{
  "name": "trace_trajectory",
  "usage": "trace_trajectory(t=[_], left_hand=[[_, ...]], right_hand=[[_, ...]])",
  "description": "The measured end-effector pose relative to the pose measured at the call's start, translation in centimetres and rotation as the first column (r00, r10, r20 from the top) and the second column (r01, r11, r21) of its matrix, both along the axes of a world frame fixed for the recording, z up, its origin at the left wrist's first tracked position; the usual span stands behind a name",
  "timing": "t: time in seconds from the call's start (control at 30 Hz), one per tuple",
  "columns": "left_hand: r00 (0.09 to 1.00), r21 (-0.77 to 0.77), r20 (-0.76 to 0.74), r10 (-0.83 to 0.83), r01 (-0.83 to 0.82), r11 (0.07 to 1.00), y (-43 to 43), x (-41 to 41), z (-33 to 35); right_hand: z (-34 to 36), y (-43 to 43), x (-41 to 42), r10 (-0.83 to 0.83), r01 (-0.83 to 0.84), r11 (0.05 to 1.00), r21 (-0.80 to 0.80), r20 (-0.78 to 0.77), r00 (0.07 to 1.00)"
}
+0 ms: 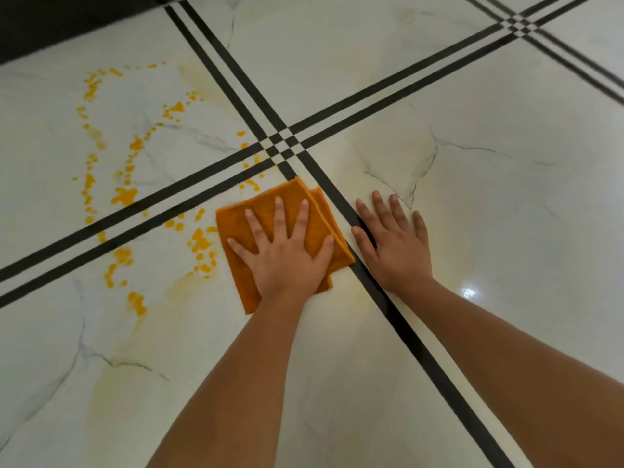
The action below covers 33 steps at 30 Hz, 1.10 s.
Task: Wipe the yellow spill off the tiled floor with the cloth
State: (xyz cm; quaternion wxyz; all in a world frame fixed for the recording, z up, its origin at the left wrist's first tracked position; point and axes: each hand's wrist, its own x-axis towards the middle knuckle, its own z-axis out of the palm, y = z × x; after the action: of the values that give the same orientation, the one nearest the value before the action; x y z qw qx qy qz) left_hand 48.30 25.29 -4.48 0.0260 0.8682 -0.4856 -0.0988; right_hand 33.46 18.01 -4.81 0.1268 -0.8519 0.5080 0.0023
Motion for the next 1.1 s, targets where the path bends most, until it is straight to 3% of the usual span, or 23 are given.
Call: trace_trajectory(t=[0.13, 0.2, 0.3, 0.47, 0.63, 0.77, 0.83, 0.97, 1.1], left_hand=[[0.950, 0.016, 0.056, -0.307, 0.307, 0.952, 3.6, -1.3, -0.2], [0.962, 0.025, 0.043, -0.270, 0.269, 0.963, 2.4, -0.1, 0.0], [0.998, 0.002, -0.008, -0.062, 0.062, 0.998, 0.9, 0.1, 0.1], [0.948, -0.006, 0.056, -0.315, 0.316, 0.949, 5.2, -5.3, 0.0], [0.994, 0.020, 0.006, -0.111, 0.111, 0.994, 2.2, -6.4, 0.4], [0.899, 0.059, 0.029, -0.437, 0.435, 0.899, 5.3, -11.0, 0.5], [0.900, 0.052, 0.015, -0.435, 0.433, 0.900, 3.4, -10.1, 0.4], [0.979, 0.032, -0.027, -0.202, 0.203, 0.979, 0.2, -11.1, 0.6], [0.891, 0.041, 0.049, -0.452, 0.450, 0.892, 1.3, -15.2, 0.4]], right_hand=[[0.6, -0.2, 0.1, -0.004, 0.003, 0.999, 0.051, 0.025, 1.000], [1.3, -0.2, -0.4, -0.014, 0.011, 0.996, 0.085, 0.031, 0.999], [1.9, 0.5, -2.5, -0.056, 0.054, 0.994, 0.094, 0.017, 0.998], [1.4, 4.1, -6.4, -0.167, 0.166, 0.980, 0.109, 0.001, 0.986], [1.2, 4.7, -9.0, -0.197, 0.197, 0.974, 0.116, -0.013, 0.980], [1.8, 4.9, -11.0, -0.195, 0.195, 0.977, 0.091, -0.007, 0.981], [2.2, 5.2, -12.3, -0.194, 0.194, 0.976, 0.095, -0.001, 0.981], [2.0, 5.4, -15.5, -0.262, 0.262, 0.956, 0.131, -0.015, 0.965], [1.6, 4.4, -17.0, -0.306, 0.301, 0.944, 0.135, 0.011, 0.952]])
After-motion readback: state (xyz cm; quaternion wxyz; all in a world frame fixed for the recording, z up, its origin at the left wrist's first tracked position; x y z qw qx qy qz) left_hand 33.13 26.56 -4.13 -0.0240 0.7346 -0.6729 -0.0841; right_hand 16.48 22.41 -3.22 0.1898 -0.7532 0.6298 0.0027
